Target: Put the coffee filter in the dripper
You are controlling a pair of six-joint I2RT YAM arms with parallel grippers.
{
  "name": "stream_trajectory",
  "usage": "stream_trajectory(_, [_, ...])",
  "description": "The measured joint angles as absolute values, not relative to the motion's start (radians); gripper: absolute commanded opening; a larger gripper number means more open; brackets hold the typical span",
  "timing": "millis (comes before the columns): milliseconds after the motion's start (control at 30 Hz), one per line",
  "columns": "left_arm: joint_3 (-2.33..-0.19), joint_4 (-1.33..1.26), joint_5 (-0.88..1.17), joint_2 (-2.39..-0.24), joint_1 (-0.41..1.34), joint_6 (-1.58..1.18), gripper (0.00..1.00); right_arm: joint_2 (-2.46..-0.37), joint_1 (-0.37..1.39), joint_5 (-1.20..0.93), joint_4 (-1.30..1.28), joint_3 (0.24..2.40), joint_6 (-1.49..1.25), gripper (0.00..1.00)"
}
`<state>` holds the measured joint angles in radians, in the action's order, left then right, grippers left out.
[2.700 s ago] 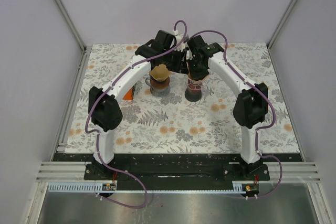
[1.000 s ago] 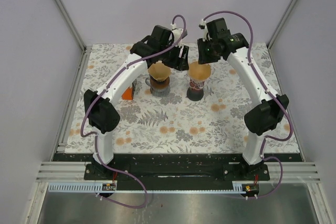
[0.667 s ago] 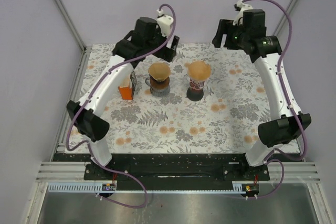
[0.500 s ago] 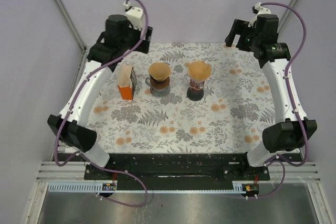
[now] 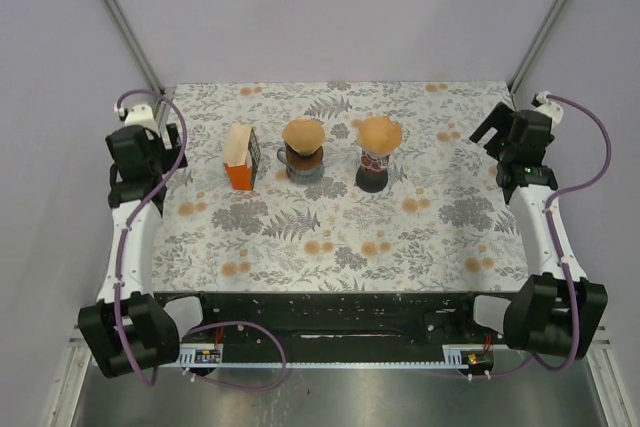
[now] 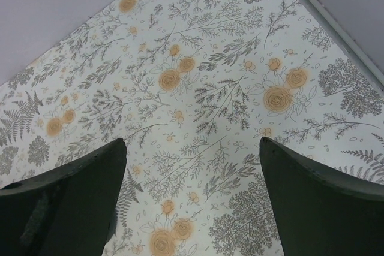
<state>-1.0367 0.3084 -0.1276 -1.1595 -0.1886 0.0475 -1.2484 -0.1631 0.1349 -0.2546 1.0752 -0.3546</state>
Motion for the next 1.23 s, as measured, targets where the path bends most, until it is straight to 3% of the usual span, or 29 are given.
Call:
stream_trajectory(133, [-0.794, 0.166, -0.122, -1.06, -0.271, 0.036, 0.99, -1.178, -0.159, 0.153, -0.089, 0.877, -0.363, 1.0])
stream_trajectory(433, [-0.428, -0.2, -0.055, -1.042, -0.279, -0.027, 0.99, -1.126, -0.159, 0.204, 0.369, 0.481, -0.312, 0.99])
stream_trajectory(900, [-0.223, -0.653, 0.057, -1.125, -0.279, -0.116, 0.99, -1.46, -0.142, 0.136, 1.064, 0.208, -0.189, 0.99])
stream_trajectory(1233, [-0.22, -0.736, 0.072, -1.127, -0.279, -0.12, 0.99, -1.564, -0.137, 0.129, 1.246, 0.204, -0.176, 1.0])
